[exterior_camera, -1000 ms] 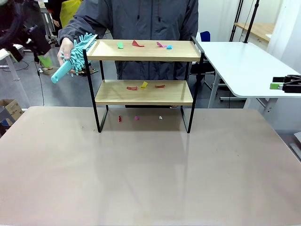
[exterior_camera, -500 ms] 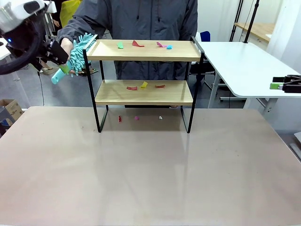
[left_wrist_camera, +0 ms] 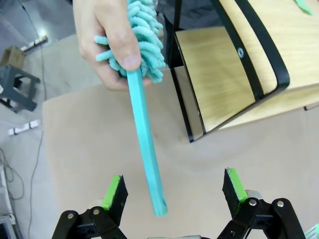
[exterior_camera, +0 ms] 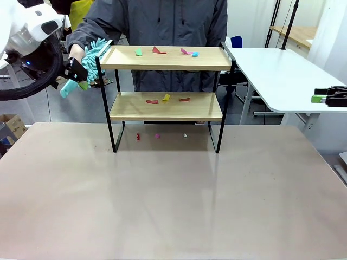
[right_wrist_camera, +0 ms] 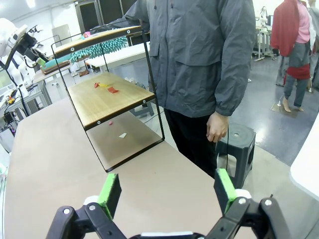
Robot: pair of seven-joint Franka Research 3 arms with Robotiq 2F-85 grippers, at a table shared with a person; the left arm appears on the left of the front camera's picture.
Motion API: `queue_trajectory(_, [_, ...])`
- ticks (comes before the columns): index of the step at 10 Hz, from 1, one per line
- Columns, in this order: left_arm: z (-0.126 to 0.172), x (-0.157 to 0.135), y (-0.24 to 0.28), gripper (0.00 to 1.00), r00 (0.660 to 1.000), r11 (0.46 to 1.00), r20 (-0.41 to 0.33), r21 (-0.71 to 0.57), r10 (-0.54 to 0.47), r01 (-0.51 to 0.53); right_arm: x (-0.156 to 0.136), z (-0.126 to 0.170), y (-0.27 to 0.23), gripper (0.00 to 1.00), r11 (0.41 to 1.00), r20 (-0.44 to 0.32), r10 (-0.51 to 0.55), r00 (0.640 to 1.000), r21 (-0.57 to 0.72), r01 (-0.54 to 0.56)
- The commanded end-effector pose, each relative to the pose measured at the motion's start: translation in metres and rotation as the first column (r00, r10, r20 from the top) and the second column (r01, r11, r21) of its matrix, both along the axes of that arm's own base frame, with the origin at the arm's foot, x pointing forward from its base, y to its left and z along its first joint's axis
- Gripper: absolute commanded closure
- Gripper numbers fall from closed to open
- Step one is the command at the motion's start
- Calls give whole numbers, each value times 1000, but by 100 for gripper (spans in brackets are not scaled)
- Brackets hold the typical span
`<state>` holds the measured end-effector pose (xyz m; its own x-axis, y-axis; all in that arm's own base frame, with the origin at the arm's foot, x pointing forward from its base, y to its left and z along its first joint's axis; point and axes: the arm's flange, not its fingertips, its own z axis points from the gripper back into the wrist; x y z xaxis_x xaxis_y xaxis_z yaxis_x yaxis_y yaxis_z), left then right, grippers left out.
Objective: Clean the shelf.
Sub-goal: Pick up the Duster handed by the human.
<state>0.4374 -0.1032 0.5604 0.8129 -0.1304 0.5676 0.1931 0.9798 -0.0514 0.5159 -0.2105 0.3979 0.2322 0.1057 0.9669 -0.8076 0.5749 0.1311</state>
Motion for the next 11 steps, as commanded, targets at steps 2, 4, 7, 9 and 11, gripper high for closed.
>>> queue_trajectory(2, [-6,4,-3,7,995,997,63,13,77,-78,1,2,1,0,1000,4,1,1000,-1,-1])
queue_trajectory(4, [-7,7,-1,65,993,996,75,22,85,-87,1,2,1,0,1000,4,1,1000,-1,-1])
queue_trajectory(7, [-12,11,-3,100,993,994,77,44,92,-96,1,2,1,0,1000,4,1,1000,-1,-1])
queue_trajectory(9, [-14,12,-3,94,993,993,69,52,97,-101,1,2,1,0,1000,4,1,1000,-1,-1])
queue_trajectory(11, [-13,12,-4,100,992,992,59,51,112,-115,1,2,1,0,1000,4,1,1000,-1,-1])
